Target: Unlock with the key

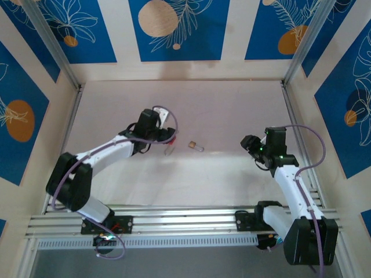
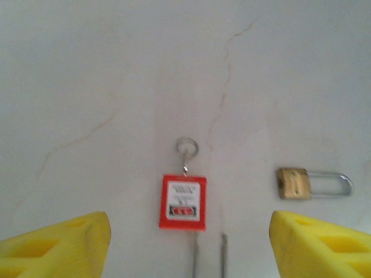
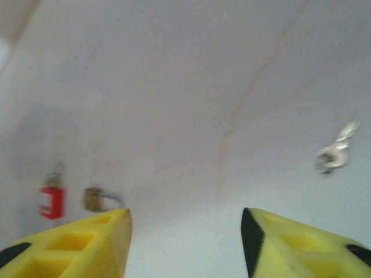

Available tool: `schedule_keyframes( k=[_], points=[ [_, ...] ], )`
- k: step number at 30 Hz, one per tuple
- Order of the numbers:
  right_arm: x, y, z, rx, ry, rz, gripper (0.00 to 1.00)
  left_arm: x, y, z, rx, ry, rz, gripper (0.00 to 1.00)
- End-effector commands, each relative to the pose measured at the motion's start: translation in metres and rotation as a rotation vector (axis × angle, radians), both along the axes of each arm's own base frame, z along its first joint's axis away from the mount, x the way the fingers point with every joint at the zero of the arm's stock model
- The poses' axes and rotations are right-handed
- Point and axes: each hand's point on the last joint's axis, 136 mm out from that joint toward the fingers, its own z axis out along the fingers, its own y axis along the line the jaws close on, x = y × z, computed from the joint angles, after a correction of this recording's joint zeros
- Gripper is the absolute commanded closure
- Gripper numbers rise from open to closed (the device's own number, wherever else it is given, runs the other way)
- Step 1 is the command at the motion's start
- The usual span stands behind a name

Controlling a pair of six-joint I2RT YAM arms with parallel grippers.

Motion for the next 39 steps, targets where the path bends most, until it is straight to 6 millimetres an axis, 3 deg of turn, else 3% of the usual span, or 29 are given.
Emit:
schedule_keyframes(
  k=[1, 4, 6, 9, 12, 14, 16, 18, 24, 29, 34, 39],
  points=[
    [0.001, -0.023, -0.003, -0.133, 0.048, -0.03, 0.64, -0.014, -0.016, 0.007, -0.197, -0.017, -0.025, 0.27],
    [0.011, -0.024, -0.01, -0.143, 0.085, -0.011, 0.94, -0.03, -0.02, 0.003, -0.262, -0.012, -0.055, 0.27],
    [0.016, -0.022, -0.013, -0.138, 0.106, 0.005, 0.98, -0.039, -0.015, 0.006, -0.28, -0.044, -0.059, 0.26],
    [0.021, -0.022, -0.014, -0.147, 0.101, 0.01, 0.95, -0.049, 0.002, 0.022, -0.284, -0.123, -0.031, 0.22],
    [0.024, -0.027, -0.02, -0.172, 0.13, -0.005, 0.79, -0.053, 0.014, 0.038, -0.326, -0.214, 0.005, 0.16],
    [0.024, -0.03, -0.029, -0.184, 0.175, -0.013, 0.74, -0.055, 0.019, 0.039, -0.338, -0.229, 0.03, 0.07],
    [0.024, -0.034, -0.039, -0.198, 0.217, -0.021, 0.76, -0.055, 0.02, 0.038, -0.343, -0.234, 0.032, 0.03],
    [0.024, -0.038, -0.046, -0.222, 0.246, -0.032, 0.84, -0.057, 0.02, 0.036, -0.346, -0.229, 0.029, 0.02],
    [0.027, -0.046, -0.056, -0.268, 0.293, -0.055, 0.93, -0.061, 0.011, 0.031, -0.366, -0.177, -0.011, 0.04],
    [0.024, -0.044, -0.073, -0.263, 0.377, -0.03, 0.92, -0.062, 0.006, 0.026, -0.377, -0.163, -0.029, 0.06],
    [0.023, -0.038, -0.072, -0.264, 0.411, -0.005, 0.76, -0.063, 0.001, 0.024, -0.38, -0.145, -0.056, 0.06],
    [0.015, -0.033, -0.081, -0.259, 0.469, 0.018, 0.76, -0.064, -0.001, 0.021, -0.38, -0.136, -0.061, 0.06]
  ],
)
